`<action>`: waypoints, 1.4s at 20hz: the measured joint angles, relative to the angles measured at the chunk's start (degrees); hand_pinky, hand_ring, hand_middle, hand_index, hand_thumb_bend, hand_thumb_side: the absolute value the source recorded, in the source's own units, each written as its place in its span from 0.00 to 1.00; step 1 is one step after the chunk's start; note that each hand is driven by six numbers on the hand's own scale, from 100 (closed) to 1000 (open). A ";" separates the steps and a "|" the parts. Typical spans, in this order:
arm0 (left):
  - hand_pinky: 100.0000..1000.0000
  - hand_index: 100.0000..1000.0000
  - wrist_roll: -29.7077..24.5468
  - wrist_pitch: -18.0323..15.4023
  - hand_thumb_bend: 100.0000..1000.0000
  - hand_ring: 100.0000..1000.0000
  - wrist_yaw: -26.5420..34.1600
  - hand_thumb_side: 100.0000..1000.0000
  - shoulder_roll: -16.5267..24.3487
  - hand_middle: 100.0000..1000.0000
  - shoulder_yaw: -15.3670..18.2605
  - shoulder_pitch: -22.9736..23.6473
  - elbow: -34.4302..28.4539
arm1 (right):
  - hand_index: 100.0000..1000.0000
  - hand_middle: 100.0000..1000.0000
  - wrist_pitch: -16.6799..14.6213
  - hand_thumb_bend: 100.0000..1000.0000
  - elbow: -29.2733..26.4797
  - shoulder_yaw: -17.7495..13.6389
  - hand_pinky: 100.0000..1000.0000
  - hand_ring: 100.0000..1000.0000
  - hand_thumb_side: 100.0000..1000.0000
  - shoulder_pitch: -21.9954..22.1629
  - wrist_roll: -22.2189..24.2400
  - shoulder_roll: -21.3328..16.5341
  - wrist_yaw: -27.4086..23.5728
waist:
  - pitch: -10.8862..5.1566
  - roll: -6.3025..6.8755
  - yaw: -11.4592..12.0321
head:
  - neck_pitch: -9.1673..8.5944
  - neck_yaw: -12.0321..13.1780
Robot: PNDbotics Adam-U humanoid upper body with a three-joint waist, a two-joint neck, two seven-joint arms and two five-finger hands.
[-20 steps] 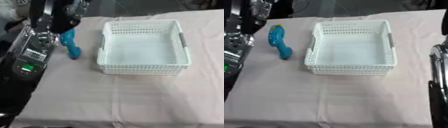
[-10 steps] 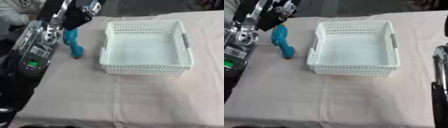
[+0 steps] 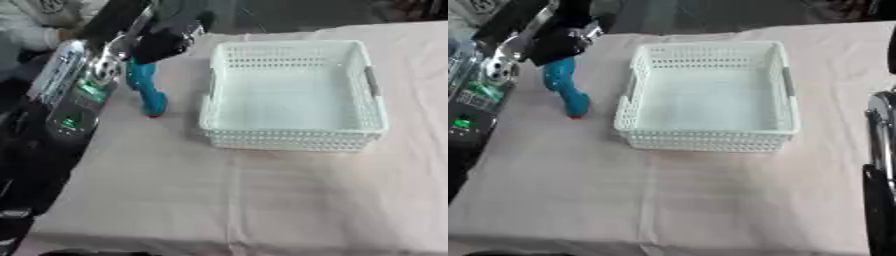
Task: Pick up objects on the table and place them in the box.
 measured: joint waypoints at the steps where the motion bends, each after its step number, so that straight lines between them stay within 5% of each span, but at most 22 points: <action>1: 0.72 1.00 -1.27 0.07 0.69 0.92 -0.92 1.00 0.00 1.00 0.24 -0.20 0.22 | 0.53 0.20 0.06 0.00 0.00 0.00 0.31 0.12 1.00 0.00 0.09 0.00 0.00 | -0.01 -0.02 0.01 | 0.00 0.00; 6: 0.63 1.00 -6.73 0.46 0.74 0.91 -5.31 1.00 0.00 0.99 1.44 -0.50 1.15 | 0.53 0.20 0.30 0.00 0.01 0.02 0.32 0.11 1.00 0.31 0.72 -0.01 -0.01 | -0.08 -0.06 0.15 | 0.00 -0.11; 19: 0.71 1.00 -18.39 4.98 0.76 0.89 -13.86 1.00 0.00 0.98 6.36 2.79 3.66 | 0.53 0.19 1.17 0.00 0.04 0.31 0.32 0.10 1.00 0.40 2.14 -0.05 -0.05 | -0.13 -0.17 0.72 | -0.61 -1.53; 28: 0.73 1.00 -12.91 7.35 0.74 0.90 -8.41 1.00 1.48 1.00 8.97 8.73 4.23 | 0.53 0.18 1.31 0.00 0.34 0.30 0.32 0.10 1.00 0.44 2.73 -0.13 -0.02 | -0.14 -0.21 1.42 | -1.10 -1.58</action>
